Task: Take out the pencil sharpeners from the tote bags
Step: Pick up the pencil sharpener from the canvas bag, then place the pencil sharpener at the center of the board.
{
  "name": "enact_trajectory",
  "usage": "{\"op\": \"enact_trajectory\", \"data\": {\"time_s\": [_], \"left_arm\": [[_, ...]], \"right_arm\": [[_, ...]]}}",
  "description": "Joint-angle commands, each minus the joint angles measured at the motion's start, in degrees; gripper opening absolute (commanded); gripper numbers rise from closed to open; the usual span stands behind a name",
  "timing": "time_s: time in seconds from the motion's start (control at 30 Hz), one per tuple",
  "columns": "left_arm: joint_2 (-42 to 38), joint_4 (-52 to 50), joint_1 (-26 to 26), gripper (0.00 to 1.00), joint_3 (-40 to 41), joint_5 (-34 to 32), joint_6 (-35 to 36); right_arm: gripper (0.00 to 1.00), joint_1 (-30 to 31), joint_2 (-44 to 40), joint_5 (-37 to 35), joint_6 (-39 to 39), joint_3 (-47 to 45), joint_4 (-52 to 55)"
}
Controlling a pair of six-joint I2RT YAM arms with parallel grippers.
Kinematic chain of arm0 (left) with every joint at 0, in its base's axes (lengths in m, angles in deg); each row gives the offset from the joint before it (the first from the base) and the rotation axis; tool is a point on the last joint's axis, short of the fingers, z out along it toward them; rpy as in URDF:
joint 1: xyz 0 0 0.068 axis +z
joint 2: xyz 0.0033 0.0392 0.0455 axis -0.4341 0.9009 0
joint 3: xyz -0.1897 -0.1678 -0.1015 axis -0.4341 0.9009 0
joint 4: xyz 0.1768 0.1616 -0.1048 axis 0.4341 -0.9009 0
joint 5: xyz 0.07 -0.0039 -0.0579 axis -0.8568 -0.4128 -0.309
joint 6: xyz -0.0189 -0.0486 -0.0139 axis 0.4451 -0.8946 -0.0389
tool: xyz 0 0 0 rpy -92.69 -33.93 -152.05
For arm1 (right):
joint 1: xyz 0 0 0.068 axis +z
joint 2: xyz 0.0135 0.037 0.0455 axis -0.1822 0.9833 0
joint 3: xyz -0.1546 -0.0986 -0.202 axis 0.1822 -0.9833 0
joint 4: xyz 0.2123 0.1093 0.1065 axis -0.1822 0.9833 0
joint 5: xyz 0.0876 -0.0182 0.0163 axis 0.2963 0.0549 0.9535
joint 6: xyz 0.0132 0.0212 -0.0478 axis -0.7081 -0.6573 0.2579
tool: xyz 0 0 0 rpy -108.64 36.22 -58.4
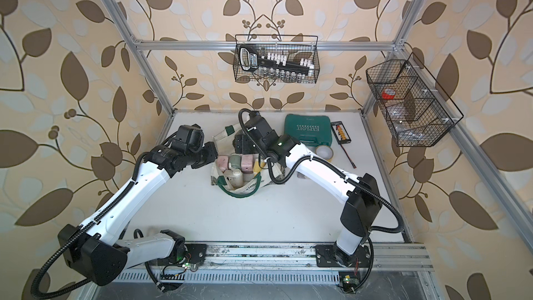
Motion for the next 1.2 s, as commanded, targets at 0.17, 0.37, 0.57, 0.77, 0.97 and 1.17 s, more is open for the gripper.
{"op": "enact_trajectory", "data": {"time_s": [0.17,0.37,0.57,0.77,0.97,1.17], "left_arm": [[1.2,0.1,-0.5,0.0,-3.4,0.4,1.4],[1.8,0.3,-0.5,0.0,-3.5,0.1,1.6],[2.1,0.7,-0.5,0.0,-3.8,0.2,1.4],[2.1,0.6,-0.5,0.0,-4.6,0.3,1.7],[1.9,0.0,-0.5,0.0,-4.8,0.8,2.7],[1.3,0.5,-0.5,0.0,-4.2,1.2,2.9]], "right_arm": [[0.72,-2.5,-5.0,-0.5,1.9,2.1,-0.6],[0.72,-7.3,-14.0,-2.4,2.2,-3.0,0.3],[0.72,-15.5,-23.0,-2.2,1.8,-11.1,2.1],[0.72,-26.4,-29.8,-0.5,1.6,-23.6,2.8],[0.72,-34.1,-33.3,-3.0,1.5,-37.3,3.0],[0.71,-36.8,-33.5,-10.5,0.6,-46.9,1.2]]}}
